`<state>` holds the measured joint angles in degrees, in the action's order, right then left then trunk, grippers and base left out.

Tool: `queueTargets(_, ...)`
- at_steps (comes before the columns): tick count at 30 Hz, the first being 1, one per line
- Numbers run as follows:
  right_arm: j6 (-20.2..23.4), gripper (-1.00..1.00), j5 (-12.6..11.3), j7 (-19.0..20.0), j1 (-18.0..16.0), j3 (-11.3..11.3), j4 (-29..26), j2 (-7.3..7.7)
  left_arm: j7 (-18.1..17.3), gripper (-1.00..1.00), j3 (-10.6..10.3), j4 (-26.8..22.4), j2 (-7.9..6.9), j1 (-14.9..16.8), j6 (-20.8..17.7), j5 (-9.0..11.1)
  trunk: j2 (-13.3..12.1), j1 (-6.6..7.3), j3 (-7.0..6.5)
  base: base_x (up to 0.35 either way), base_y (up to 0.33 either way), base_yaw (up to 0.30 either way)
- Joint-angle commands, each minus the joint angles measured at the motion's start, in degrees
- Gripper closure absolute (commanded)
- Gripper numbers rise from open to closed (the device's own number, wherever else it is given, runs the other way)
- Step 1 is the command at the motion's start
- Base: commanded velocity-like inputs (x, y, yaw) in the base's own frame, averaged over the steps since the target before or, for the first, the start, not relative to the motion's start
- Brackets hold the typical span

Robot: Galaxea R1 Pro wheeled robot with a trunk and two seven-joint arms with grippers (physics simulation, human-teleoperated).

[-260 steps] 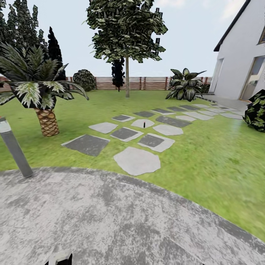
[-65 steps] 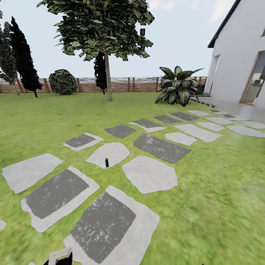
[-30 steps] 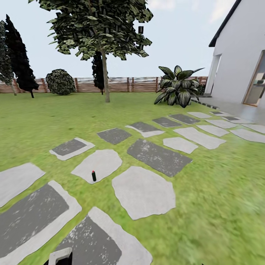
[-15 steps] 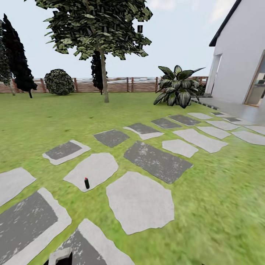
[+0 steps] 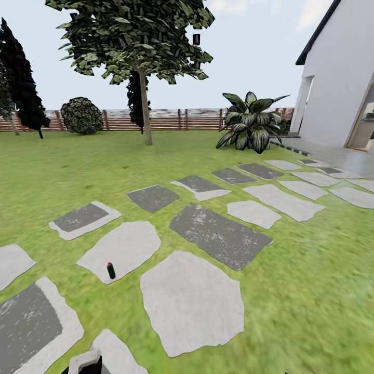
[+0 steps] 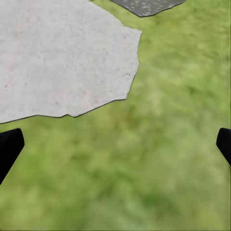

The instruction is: In the garden, pick up the pesticide atomizer on the floor and spray pesticide onto both trees until each tree trunk is fully covered.

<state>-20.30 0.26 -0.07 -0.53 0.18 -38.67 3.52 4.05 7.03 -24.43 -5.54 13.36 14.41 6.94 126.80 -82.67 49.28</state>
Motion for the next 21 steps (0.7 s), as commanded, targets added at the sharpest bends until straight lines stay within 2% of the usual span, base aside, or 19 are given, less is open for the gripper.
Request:
queueTargets(1,0.0,-1.0,0.0,0.0,0.0,0.0,0.0,0.0,0.0,-1.0,0.0,0.0,0.0,0.0,0.0,0.0,0.0,0.0,0.0,0.303,-0.135,0.0)
queueTargets(21,0.0,-1.0,0.0,0.04,0.0,0.0,0.0,0.0,0.0,-1.0,0.0,-0.09,-0.04,0.0,0.0,0.0,0.0,0.0,0.0,0.297,-0.139,0.0)
